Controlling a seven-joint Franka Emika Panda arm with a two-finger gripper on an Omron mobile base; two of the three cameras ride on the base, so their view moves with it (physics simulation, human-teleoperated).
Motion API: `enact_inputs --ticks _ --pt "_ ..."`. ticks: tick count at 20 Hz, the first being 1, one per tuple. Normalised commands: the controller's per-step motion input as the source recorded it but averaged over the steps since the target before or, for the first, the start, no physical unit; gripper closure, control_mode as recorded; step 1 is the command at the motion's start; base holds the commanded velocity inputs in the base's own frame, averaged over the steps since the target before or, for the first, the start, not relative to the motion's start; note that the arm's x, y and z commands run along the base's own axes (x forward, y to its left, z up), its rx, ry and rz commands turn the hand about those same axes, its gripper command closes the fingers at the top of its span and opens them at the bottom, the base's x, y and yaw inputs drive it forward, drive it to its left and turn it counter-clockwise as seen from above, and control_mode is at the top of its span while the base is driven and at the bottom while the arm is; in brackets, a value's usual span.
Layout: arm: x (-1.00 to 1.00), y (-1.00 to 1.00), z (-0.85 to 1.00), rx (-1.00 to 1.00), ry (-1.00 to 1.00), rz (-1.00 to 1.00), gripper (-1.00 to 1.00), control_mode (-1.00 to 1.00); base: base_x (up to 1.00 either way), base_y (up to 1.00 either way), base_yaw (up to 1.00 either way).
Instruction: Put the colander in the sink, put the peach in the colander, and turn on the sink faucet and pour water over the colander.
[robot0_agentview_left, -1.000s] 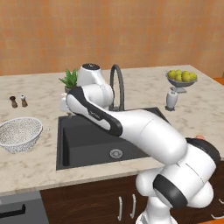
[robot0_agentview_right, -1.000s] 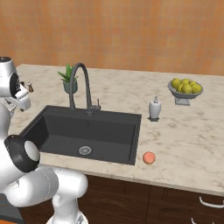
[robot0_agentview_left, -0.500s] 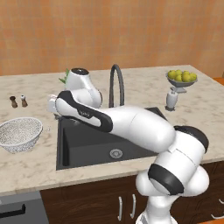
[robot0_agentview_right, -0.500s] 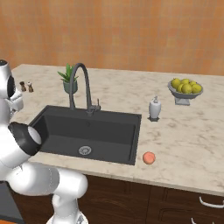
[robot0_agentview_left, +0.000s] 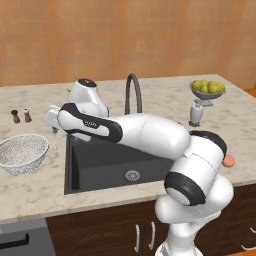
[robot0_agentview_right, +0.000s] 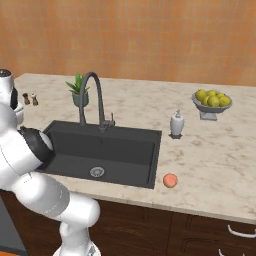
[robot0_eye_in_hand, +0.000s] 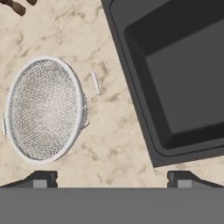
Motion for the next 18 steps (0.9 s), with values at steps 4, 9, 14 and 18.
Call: enact_inputs --ticks 4,9,14,18 --pt "0.26 0.26 -0.01 0.07 0.00 0.00 -1.00 -1.00 0.00 0.00 0.00" --pt "0.11 0.33 -0.15 0.03 0.00 0.00 -1.00 -1.00 0.00 0.00 0.00" --pt "0.00 0.52 -0.36 0.00 0.00 0.00 -1.00 -1.00 0.00 0.00 0.00" --pt "0.00 0.45 -0.37 0.00 0.00 0.00 -1.00 -1.00 0.00 0.00 0.00"
